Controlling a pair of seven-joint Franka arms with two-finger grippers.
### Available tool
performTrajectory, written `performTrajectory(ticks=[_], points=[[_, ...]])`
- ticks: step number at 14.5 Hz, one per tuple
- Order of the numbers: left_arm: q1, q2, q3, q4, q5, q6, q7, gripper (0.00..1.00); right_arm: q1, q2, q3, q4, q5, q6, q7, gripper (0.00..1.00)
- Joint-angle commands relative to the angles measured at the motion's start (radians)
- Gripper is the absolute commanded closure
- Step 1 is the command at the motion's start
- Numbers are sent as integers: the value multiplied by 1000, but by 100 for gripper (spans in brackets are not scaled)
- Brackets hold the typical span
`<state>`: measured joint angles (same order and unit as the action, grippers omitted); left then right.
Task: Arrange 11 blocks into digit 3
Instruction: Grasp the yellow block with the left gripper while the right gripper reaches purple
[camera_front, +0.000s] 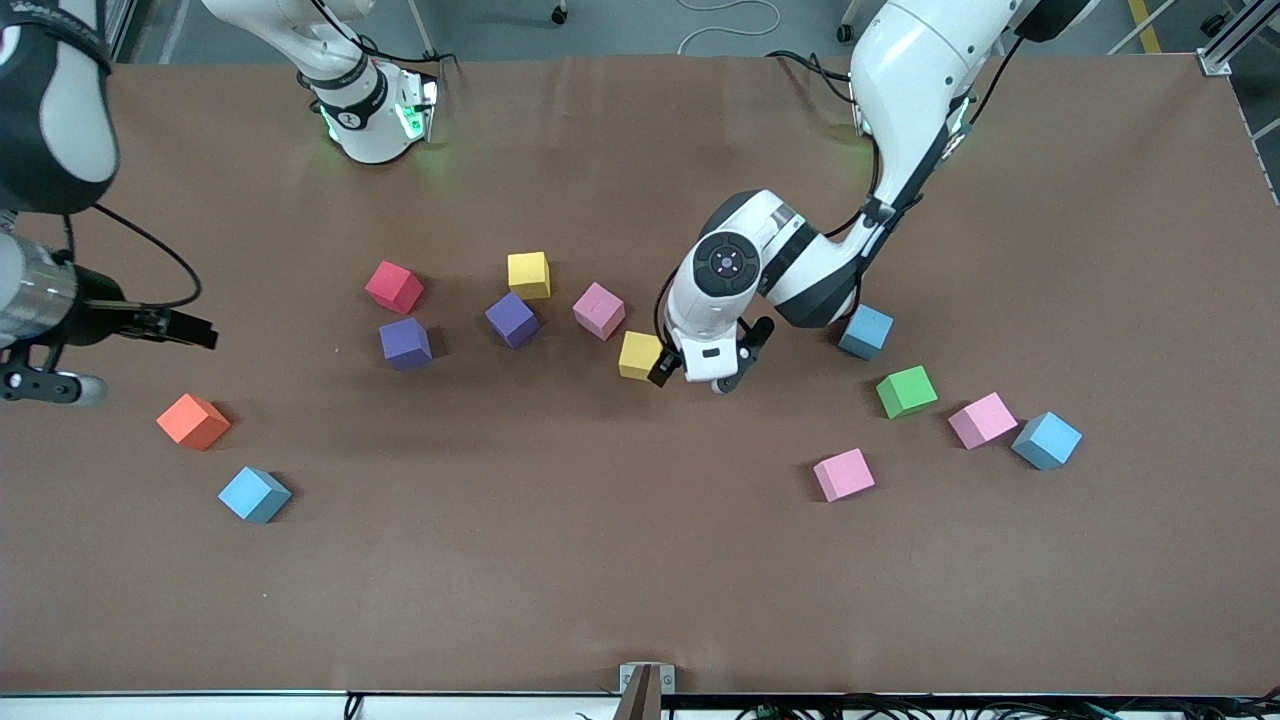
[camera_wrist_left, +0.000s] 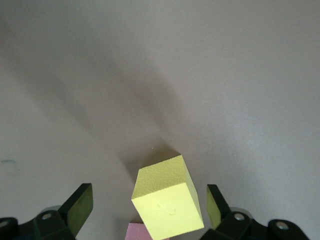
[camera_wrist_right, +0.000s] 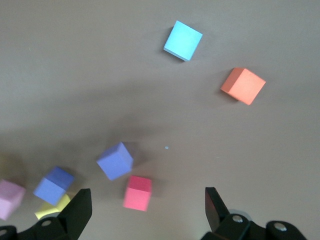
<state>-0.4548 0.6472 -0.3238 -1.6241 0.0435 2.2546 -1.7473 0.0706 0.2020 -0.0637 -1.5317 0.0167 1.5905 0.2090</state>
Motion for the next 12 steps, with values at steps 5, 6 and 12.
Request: performTrajectory(ticks=[5,6,12], points=[[-34,15,5,13,16,2,-127,0,147,4,-2,-96,0,136,355,0],[-48,17,12,16,18,6,-185,0,162,2,-1,-138,0,172,401,0],[-79,52,14,24,45,65,-455,0,273,-3,-1,-341,2,397,677,0]])
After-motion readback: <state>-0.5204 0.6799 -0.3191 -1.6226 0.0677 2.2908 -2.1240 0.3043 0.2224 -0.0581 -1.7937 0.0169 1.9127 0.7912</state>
